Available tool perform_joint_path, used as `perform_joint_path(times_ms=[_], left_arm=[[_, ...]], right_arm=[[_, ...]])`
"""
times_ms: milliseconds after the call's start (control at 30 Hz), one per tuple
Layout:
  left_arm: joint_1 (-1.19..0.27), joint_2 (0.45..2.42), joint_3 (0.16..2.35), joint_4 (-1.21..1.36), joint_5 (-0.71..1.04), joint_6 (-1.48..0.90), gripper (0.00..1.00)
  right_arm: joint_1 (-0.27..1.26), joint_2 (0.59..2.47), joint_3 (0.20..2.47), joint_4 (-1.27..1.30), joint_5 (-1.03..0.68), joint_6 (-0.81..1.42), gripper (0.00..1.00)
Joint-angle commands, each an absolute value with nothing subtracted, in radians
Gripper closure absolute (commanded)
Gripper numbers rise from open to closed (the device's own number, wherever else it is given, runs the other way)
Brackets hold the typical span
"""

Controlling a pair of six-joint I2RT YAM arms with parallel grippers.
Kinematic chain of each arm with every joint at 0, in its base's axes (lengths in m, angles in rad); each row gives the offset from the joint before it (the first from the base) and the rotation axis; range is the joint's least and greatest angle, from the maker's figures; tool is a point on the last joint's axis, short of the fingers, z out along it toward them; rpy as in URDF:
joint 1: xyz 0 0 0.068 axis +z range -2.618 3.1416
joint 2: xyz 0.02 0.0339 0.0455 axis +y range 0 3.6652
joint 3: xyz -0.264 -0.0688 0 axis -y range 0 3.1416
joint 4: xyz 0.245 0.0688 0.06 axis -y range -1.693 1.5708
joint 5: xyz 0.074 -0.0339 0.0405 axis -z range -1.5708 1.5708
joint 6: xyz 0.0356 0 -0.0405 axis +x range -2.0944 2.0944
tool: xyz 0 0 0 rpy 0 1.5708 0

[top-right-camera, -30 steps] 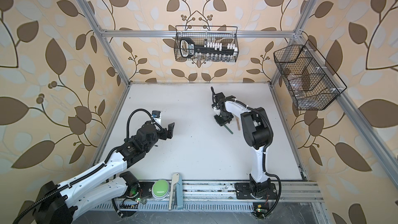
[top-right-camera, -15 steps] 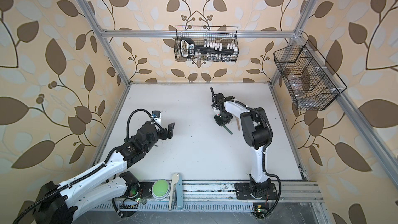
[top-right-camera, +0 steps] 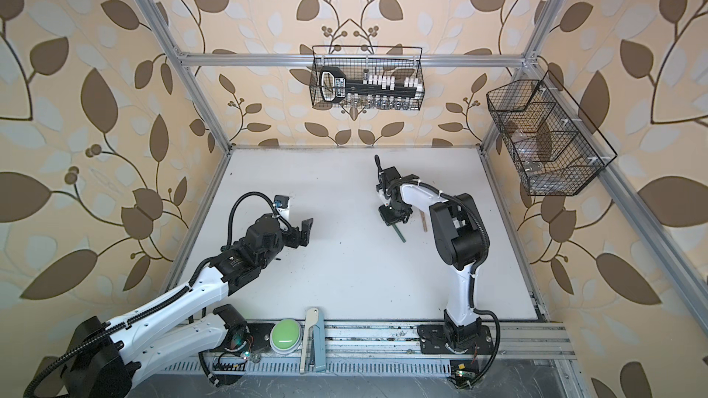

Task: Insert the pens into the pen caps
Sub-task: 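Lift the fountain pen with the right gripper toward the left gripper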

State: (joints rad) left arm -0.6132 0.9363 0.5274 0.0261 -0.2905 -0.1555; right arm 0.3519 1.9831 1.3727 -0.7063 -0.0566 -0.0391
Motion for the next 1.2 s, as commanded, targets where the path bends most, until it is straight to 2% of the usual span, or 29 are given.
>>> perform_joint_path(times_ms=[0, 133, 267, 400, 767, 1100, 1167], left_arm=[[-0.603, 0.949, 0.586, 0.034, -0.231, -0.167, 0.01], [-0.603, 0.976, 0.593, 0.066, -0.126, -0.233, 0.01], [-0.604, 1.027, 0.541, 0.219, 0.1, -0.316, 0.01], [-0.604, 1.105, 0.523, 0.331, 0.255, -0.38, 0.01], [-0.609, 1.376, 0.626, 0.487, 0.435, -0.469, 0.03], [-0.61, 1.525, 0.71, 0.551, 0.532, -0.5, 0.2], [-0.61, 1.531, 0.721, 0.541, 0.54, -0.5, 0.26]], right_arm=[[0.344, 1.889, 1.316, -0.598, -0.25, -0.016, 0.96], [0.327, 1.816, 1.247, -0.462, -0.436, 0.03, 0.96], [0.313, 1.753, 1.128, -0.235, -0.618, 0.147, 0.98], [0.306, 1.721, 1.024, 0.017, -0.754, 0.298, 0.98], [0.334, 1.654, 0.827, 0.491, -0.848, 0.624, 0.98], [0.356, 1.623, 0.743, 0.632, -0.845, 0.698, 0.97], [0.357, 1.623, 0.739, 0.65, -0.847, 0.707, 0.97]])
